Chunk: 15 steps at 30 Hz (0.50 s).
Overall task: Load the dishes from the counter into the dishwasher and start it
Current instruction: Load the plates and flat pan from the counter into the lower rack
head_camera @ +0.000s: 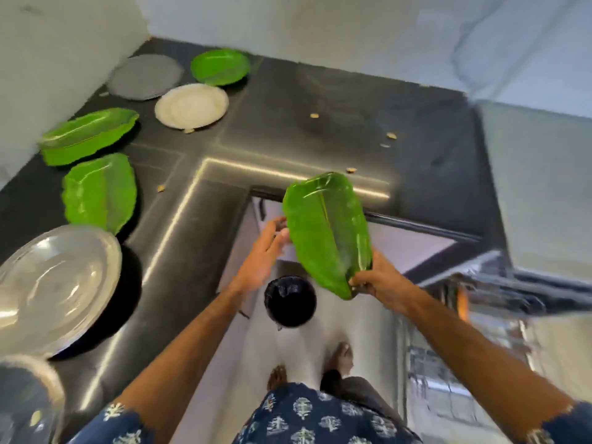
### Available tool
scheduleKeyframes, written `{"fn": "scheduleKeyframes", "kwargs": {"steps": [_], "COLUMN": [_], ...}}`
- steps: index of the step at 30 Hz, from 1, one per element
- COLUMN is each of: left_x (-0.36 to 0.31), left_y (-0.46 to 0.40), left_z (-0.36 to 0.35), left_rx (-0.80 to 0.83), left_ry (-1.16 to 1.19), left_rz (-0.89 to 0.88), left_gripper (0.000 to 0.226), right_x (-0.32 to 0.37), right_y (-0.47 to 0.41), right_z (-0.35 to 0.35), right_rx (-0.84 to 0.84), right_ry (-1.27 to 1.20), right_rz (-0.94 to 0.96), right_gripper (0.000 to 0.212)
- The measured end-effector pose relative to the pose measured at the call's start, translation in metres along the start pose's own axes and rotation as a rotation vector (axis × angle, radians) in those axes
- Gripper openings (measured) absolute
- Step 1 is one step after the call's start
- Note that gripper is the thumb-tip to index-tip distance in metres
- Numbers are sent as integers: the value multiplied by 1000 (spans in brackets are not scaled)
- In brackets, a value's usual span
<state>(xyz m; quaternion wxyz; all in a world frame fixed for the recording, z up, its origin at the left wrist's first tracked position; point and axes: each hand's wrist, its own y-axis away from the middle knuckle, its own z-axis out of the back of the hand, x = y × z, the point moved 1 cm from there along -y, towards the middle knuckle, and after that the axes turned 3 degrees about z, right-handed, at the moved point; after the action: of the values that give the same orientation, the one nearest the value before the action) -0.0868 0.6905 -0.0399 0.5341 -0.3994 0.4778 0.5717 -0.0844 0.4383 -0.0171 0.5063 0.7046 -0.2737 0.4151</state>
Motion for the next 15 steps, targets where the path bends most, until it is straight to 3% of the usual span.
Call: {"fn": "scheduleKeyframes", "kwargs": {"steps": [2, 6, 10, 12, 15], "left_x": [-17, -29, -11, -2, -2], "left_y": [-12, -21, -10, -4, 6], "left_z": [-50, -160, -269, -317, -391], "left_rx": [91, 323, 690, 830, 912], "left_ry": [242, 251, -82, -306, -515], "left_rz": [50, 139, 296, 300, 368], "left_gripper": [21, 32, 27, 20, 20], "right_x": [-14, -50, -109, -135, -183], "right_y": [35, 106, 179, 210, 246], "right_z": [22, 88, 158, 186, 235], "right_rx": [-69, -282, -455, -508, -627], "right_ry": [-29, -251, -345, -361, -398], "right_rz": [-6, 40, -46, -78, -154], "right_gripper": [70, 74, 77, 65, 56]}}
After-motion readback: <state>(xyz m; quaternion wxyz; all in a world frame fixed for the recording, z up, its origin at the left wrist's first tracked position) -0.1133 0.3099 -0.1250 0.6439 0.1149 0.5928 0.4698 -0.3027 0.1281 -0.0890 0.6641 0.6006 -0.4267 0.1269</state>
